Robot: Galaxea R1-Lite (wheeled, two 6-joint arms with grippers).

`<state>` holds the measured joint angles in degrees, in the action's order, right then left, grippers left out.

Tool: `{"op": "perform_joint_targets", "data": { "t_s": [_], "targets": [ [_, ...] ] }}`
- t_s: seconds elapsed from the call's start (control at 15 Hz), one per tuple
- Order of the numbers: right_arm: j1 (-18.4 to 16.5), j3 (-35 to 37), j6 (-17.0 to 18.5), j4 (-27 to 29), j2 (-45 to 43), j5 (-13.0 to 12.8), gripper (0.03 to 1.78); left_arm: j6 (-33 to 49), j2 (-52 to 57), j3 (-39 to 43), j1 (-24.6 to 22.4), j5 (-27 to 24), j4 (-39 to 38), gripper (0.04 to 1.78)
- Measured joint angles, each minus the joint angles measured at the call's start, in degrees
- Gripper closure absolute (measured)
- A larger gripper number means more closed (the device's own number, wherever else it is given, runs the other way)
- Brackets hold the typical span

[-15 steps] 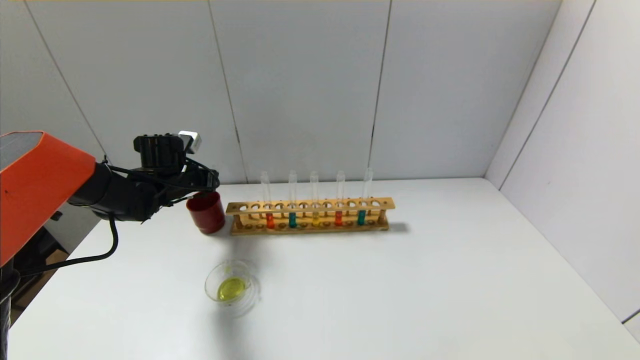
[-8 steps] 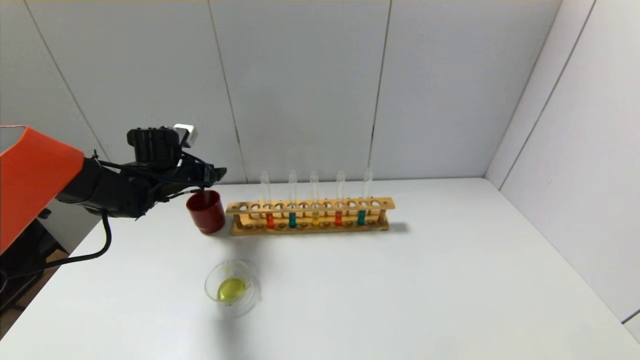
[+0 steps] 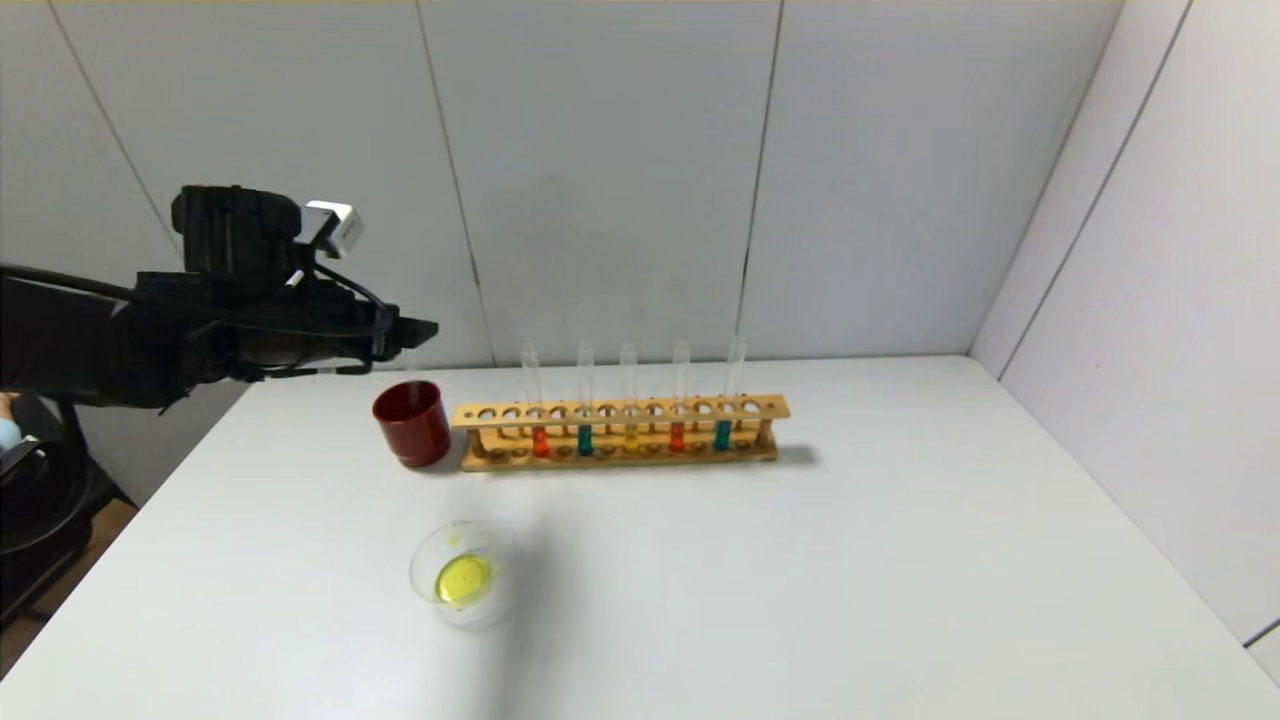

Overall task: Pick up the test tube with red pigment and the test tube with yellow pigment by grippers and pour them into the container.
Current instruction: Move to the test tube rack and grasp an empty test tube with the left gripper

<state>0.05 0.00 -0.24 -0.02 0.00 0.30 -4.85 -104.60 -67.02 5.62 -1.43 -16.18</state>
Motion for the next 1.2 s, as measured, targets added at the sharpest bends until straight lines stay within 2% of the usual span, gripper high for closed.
{"op": "perform_joint_targets", "data": {
  "t_s": [0.2,0.47,0.73,1.2],
  "targets": [
    [0.02,0.00,0.02,0.02,0.00,0.00,0.06,1.41,7.02,7.02,4.00,0.22,2.71,0.07],
    [0.05,0.00,0.02,0.00,0.00,0.00,0.06,9.45,10.22,11.19,9.70,0.46,1.88,0.07],
    [0.05,0.00,0.00,0.00,0.00,0.02,0.06,15.37,7.66,14.13,13.07,0.72,-8.11,0.07],
    [0.00,0.00,0.00,0.00,0.00,0.02,0.06,12.40,-1.96,13.84,15.08,0.68,-17.14,0.07]
  ]
}}
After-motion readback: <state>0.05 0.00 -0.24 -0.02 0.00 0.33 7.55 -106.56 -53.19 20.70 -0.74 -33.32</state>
